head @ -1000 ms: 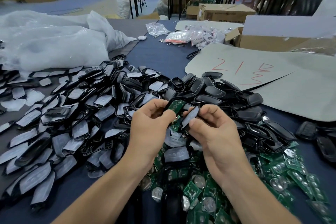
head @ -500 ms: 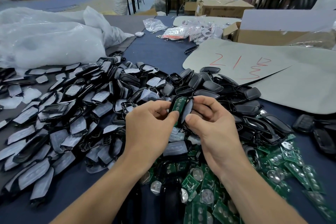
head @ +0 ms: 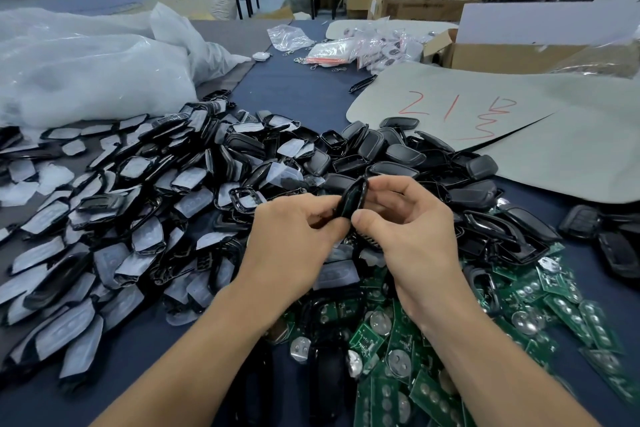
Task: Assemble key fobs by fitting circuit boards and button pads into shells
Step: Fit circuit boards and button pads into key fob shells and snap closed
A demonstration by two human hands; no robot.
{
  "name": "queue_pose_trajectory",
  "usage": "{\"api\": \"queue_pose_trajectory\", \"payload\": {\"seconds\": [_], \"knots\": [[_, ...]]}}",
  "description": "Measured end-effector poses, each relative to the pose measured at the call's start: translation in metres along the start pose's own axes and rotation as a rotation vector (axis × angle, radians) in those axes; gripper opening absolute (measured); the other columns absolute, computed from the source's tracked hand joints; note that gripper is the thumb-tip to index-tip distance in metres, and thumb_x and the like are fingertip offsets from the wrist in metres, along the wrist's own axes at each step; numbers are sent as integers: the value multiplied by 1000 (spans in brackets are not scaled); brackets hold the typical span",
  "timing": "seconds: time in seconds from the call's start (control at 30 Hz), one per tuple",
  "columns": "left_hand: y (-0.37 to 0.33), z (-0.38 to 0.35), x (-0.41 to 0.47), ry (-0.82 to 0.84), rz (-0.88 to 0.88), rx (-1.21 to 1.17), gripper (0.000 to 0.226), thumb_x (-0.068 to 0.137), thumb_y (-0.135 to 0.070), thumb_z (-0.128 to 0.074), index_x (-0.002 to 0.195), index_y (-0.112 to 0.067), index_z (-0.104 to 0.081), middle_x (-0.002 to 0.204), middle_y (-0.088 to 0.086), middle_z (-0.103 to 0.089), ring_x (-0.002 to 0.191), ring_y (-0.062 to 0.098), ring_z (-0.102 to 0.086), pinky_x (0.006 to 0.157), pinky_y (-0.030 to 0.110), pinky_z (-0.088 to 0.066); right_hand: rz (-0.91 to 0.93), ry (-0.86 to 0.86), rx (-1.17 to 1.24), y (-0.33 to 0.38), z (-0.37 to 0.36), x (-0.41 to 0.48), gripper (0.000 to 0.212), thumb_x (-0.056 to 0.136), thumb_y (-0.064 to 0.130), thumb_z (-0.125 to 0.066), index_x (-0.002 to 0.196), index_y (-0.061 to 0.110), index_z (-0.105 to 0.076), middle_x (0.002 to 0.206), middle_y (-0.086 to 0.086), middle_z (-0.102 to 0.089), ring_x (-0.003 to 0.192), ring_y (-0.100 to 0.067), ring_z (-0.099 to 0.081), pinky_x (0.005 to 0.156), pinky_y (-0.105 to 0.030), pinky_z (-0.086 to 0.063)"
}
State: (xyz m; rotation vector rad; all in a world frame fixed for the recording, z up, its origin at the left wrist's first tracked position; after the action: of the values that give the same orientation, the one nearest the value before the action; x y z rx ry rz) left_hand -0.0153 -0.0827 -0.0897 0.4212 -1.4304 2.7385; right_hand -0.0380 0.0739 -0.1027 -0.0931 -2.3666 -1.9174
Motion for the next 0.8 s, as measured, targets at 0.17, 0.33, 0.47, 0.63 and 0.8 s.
{"api": "queue_pose_trajectory", "payload": {"seconds": [0.17, 0.33, 0.47, 0.63, 0.8], "knots": [[0, -2, 3, 129, -64, -23, 32, 92, -32, -63, 117, -49, -72, 93, -24, -78, 90, 4, -74, 82, 39, -61, 74, -49, -115, 4, 4, 0, 34, 70, 7, -82, 98, 24, -75, 91, 5, -80, 89, -12, -76, 76, -22, -59], [3, -6, 2, 157, -47, -55, 24, 92, -29, -60, 107, -37, -77, 83, -1, -78, 81, 29, -73, 76, 53, -60, 160, -56, -248, 8, 3, -2, 39, 72, 3, -84, 95, 33, -75, 92, 16, -78, 91, -4, -74, 82, -15, -56], [-1, -2, 0, 195, -8, -193, 31, 82, -15, -60, 97, -29, -83, 81, 10, -76, 83, 39, -69, 79, 58, -58, 222, -30, -383, 14, 0, -6, 41, 75, 4, -80, 102, 35, -75, 95, 23, -76, 97, 0, -72, 86, -12, -54], [5, -3, 2, 205, 92, -410, 28, 82, -12, -57, 92, 1, -79, 91, 29, -74, 91, 46, -71, 81, 50, -64, 291, 97, -498, 21, -6, -10, 48, 76, 1, -77, 111, 35, -78, 103, 25, -76, 103, 6, -69, 90, -9, -51], [5, -2, 4, 102, 169, -517, 25, 90, -15, -73, 107, -32, -81, 89, 6, -81, 76, 28, -78, 68, 31, -63, 429, 113, -687, 23, -8, -15, 53, 74, -1, -80, 116, 31, -78, 110, 22, -74, 110, 9, -64, 95, -5, -45]]}}
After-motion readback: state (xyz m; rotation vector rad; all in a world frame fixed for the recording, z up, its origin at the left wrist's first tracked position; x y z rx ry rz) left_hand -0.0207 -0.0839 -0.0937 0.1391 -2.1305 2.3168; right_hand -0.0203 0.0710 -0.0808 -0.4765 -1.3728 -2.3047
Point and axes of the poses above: each hand's wrist, its own x-axis towards the middle knuckle, its own z-axis out of the back of the hand, y = z × x, the point moved 5 cm from there along x, towards the middle knuckle
